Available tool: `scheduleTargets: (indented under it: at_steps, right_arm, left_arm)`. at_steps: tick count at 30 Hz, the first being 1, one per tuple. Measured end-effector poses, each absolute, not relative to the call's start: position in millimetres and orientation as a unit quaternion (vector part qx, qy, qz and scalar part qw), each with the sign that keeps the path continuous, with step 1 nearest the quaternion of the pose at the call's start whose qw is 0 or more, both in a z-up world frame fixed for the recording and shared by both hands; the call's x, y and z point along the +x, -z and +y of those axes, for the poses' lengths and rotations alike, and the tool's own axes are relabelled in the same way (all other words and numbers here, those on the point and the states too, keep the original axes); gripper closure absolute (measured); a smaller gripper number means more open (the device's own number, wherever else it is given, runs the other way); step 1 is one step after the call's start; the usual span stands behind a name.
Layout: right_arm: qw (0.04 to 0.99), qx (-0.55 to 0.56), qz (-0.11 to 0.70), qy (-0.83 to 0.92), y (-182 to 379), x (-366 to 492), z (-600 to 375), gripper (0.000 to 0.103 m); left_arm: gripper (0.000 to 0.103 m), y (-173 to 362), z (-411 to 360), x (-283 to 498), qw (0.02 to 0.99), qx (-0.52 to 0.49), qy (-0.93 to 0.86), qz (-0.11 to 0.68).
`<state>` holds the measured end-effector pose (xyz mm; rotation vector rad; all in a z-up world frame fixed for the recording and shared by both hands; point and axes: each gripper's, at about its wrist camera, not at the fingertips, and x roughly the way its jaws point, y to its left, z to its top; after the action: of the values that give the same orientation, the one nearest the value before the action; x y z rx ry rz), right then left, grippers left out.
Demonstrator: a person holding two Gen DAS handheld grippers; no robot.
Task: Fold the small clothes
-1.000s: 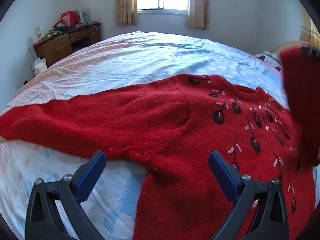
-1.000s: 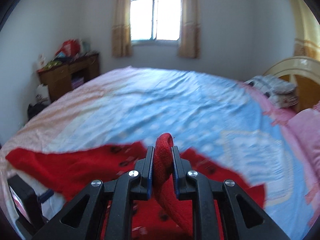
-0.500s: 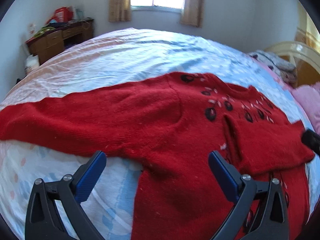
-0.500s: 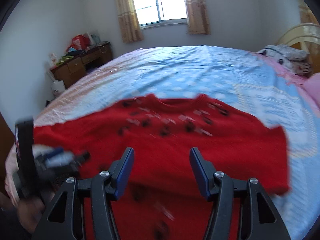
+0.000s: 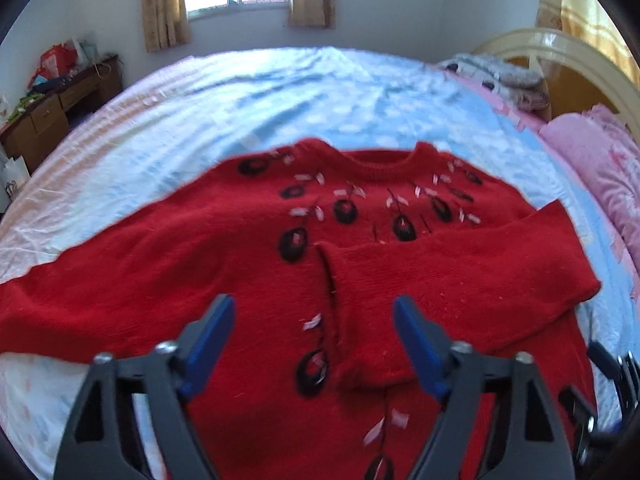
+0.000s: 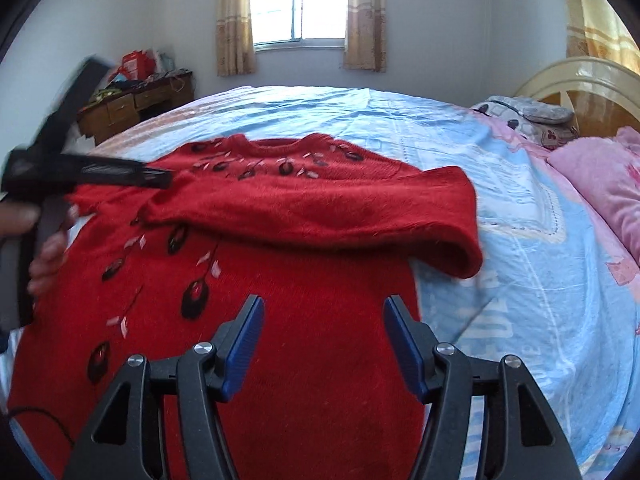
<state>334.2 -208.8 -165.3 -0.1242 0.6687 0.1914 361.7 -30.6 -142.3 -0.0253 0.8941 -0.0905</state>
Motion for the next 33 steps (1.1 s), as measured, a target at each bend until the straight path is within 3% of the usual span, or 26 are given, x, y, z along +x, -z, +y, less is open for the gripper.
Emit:
scheduleTargets:
  at_steps: [2,4,5,6,19,33]
  right_arm:
    - [0.939,-0.077,0.321,-0.097,168,329,-203,0.04]
    - [0.939,-0.093,0.314,-0.102,169,326,-195,0.04]
    - [0.939,-0.099,0.312,-0.104,170,324,-192,0.04]
    - [0.939,-0.106,0.31,-0.107,172,322,-189,0.04]
    - [0.934,-0.138,0.306,-0.126,181,311,-172,0.034]
    - [0.933,-0.102,0.321,-0.122,184,317,-179,0.024]
  left_arm:
    - [0.04,153,-33,371,0.89,-0.033,0.045,0.452]
    - [0.061,160,-35,374,0.888,-0.062,0.053,0.453]
    - [0.073,159,-36,371,0.894,-0.064,0.052,0.44]
    - [0.096,158,-37,369,0.896,-0.066,0.058,0.435]
    - [0.096,96,7,339,0.927,-0.079,0.062,0.36]
    - [0.096,145,61,333,0.911,-0.113,-0.006,0.397]
